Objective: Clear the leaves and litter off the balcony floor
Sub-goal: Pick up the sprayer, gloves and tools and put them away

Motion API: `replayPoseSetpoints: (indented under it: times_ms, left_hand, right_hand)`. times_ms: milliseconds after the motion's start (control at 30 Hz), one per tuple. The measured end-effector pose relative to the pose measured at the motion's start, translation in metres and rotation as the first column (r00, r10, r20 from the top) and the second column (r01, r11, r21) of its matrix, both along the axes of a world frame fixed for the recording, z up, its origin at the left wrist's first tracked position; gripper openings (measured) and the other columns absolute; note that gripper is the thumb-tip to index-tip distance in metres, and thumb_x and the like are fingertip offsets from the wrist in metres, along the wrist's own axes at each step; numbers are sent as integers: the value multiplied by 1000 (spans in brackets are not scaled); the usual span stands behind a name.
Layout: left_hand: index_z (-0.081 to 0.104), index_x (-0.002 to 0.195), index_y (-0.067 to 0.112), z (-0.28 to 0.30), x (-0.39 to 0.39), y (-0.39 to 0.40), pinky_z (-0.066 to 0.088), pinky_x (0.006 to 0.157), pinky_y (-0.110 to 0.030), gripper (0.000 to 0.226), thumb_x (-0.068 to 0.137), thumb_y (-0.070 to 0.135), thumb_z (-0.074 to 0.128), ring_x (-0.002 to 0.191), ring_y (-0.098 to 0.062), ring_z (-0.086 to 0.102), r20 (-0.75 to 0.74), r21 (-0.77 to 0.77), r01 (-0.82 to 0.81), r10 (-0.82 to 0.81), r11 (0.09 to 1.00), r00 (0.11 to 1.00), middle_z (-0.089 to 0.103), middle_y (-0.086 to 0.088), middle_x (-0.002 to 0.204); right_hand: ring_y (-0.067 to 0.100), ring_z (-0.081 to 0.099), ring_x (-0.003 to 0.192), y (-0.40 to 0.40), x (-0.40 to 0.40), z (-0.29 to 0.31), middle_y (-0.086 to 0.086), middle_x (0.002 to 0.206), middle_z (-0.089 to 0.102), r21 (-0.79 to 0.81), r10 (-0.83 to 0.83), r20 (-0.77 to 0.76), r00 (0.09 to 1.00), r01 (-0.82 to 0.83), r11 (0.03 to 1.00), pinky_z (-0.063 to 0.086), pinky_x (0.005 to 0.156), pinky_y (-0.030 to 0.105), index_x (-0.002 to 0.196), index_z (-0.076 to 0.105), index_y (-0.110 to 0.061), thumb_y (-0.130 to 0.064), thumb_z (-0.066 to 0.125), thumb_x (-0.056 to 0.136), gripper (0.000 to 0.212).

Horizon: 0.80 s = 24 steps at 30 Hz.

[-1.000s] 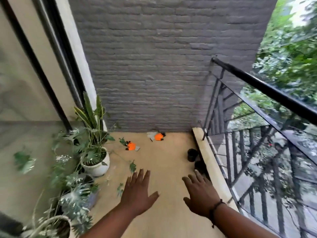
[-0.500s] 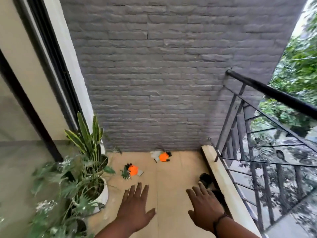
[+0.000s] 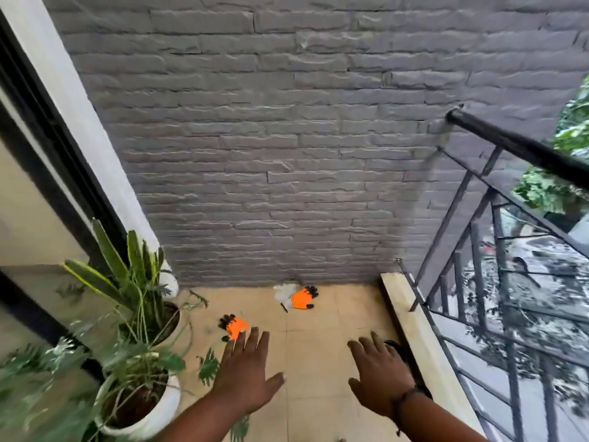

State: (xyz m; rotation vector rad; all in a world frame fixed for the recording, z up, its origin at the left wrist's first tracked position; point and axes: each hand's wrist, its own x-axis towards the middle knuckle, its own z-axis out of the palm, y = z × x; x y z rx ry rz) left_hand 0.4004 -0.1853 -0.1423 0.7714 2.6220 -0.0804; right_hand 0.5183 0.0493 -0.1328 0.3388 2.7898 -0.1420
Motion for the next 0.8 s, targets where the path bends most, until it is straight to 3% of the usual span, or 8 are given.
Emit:
replayPoseSetpoints:
  times_ms: [100, 167, 333, 500, 633, 667, 733, 800]
  left_hand:
    - [-3, 158, 21, -3, -43, 25, -1, 122, -44, 131, 48, 91, -15, 152, -30, -5, -12, -3, -17, 17, 1000, 1000, -8, -9, 165]
    - [-1, 158, 22, -1, -68, 39, 0, 121, -44, 145, 33, 91, -26, 152, -30, -4, -7, -5, -51, 51, 999, 999, -8, -10, 165]
    - [-4, 158, 23, -9, -112, 65, 3, 122, -44, 141, 39, 97, -19, 153, -29, -2, 44, 9, -188, 188, 982, 981, -7, -8, 166]
    - [-9, 158, 21, -31, -149, 65, 1, 122, -45, 148, 28, 91, -31, 152, -31, -2, 118, -60, -232, 237, 971, 964, -8, -9, 166]
    - [-5, 158, 22, -51, -196, 65, 2, 121, -45, 130, 46, 88, -10, 152, -31, 0, 148, -122, -271, 288, 955, 946, -5, -8, 166]
    - [0, 159, 22, -60, -212, 66, 6, 121, -46, 125, 50, 84, -6, 152, -33, 5, 148, -127, -287, 305, 949, 941, 0, -10, 166]
    - [34, 153, 17, -77, -238, 66, 32, 111, -54, 117, 62, 85, 7, 139, -41, 40, 101, -125, -240, 253, 963, 962, 36, -19, 155]
    - [73, 118, 13, -109, -271, 64, 58, 76, -52, 97, 69, 82, 25, 96, -37, 71, 106, -124, -209, 222, 970, 969, 70, -17, 116]
  right_hand:
    - [31, 1, 151, 34, -60, -7, 9, 159, 21, 5, 78, 11, 997, -78, 997, 16, 120, 44, 149, 24, -19, -39, 47, 96, 62]
    - [31, 1, 151, 51, -97, -9, 10, 158, 22, 2, 137, 11, 991, -137, 991, 16, 119, 43, 149, 24, -18, -36, 47, 95, 61]
    - [31, -1, 151, 74, -169, -13, 12, 159, 21, -5, 249, 66, 966, -249, 969, 16, 119, 44, 151, 22, -17, -35, 47, 96, 63]
    - [32, 0, 151, 83, -227, -29, 12, 157, 23, -32, 292, 96, 952, -290, 956, 18, 119, 44, 150, 24, -15, -36, 48, 95, 64]
    - [36, 7, 150, 90, -266, -46, 15, 154, 29, -2, 302, 172, 938, -307, 952, 24, 116, 46, 150, 27, -13, -41, 51, 93, 68]
    - [39, 18, 147, 93, -278, -51, 17, 148, 39, 2, 308, 177, 935, -313, 950, 33, 111, 50, 146, 37, -12, -45, 60, 87, 71]
    - [42, 58, 119, 103, -295, -61, 15, 112, 67, 12, 290, 191, 938, -297, 955, 57, 79, 49, 113, 69, -14, -58, 84, 48, 80]
    - [34, 72, 90, 115, -315, -84, 7, 84, 72, 53, 260, 135, 956, -269, 962, 59, 54, 37, 85, 76, -18, -59, 85, 19, 79]
